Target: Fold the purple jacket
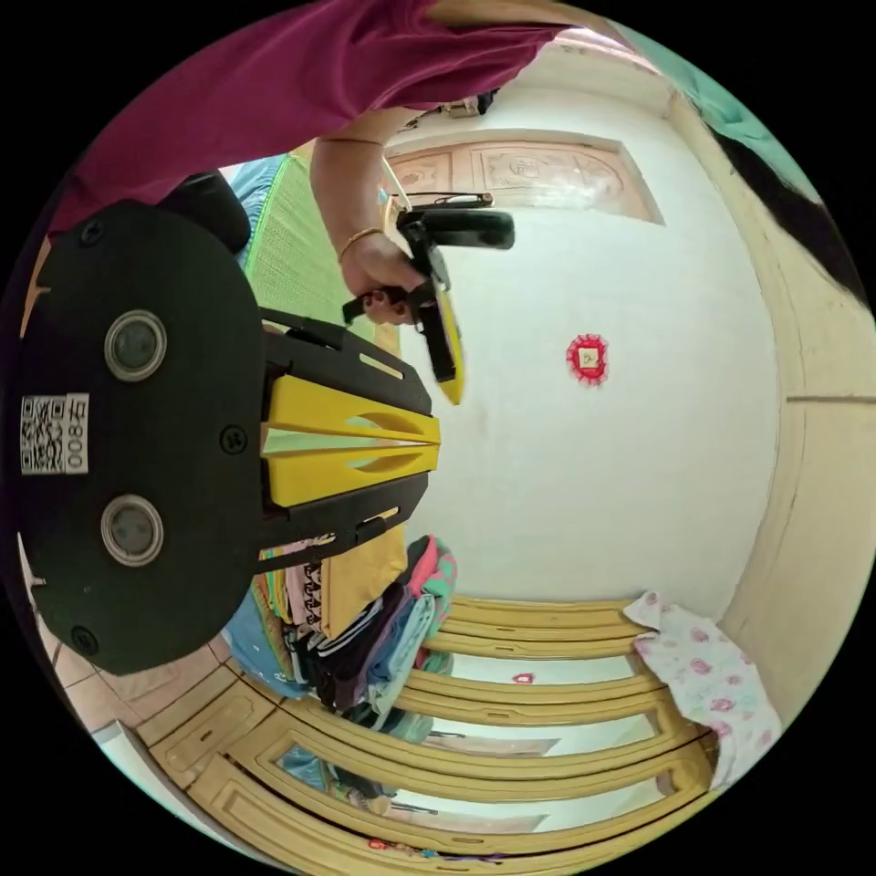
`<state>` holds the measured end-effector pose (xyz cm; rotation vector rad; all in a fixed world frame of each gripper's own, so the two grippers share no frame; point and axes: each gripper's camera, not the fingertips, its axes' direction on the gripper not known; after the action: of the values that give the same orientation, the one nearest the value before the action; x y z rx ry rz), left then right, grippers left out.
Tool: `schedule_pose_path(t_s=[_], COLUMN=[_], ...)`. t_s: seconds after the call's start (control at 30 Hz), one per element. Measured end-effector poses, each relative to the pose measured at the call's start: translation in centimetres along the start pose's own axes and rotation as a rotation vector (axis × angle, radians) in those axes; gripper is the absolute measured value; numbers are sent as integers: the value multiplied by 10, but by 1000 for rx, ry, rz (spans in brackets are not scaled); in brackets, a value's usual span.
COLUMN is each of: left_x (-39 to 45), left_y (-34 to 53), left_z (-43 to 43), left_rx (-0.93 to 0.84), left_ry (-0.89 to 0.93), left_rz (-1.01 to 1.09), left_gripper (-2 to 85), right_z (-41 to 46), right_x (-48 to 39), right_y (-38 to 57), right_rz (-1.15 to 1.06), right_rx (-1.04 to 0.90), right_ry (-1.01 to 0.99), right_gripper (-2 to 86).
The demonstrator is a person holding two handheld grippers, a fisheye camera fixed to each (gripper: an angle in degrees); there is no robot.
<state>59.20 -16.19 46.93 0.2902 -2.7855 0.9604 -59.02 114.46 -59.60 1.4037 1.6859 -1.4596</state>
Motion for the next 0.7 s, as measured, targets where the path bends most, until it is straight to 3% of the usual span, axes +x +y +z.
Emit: schedule_pose_path(t_s=[0.33,0.5,0.7], left_x=[143,253,374], left_y=[-22,-62,-129], left_z=[21,43,54], left_rx=[-302,-407,-479], left_ry=[582,812,964], left_rz=[-74,40,239], left_gripper=[75,83,93], right_z=[-93,-130,-173], right_x=[-48,-43,-15], right_y=[-108,-144,-182], right_rz=[-138,-149,-121], right_rx=[45,50,80], right_ry=[21,48,62], right_gripper=[8,35,61])
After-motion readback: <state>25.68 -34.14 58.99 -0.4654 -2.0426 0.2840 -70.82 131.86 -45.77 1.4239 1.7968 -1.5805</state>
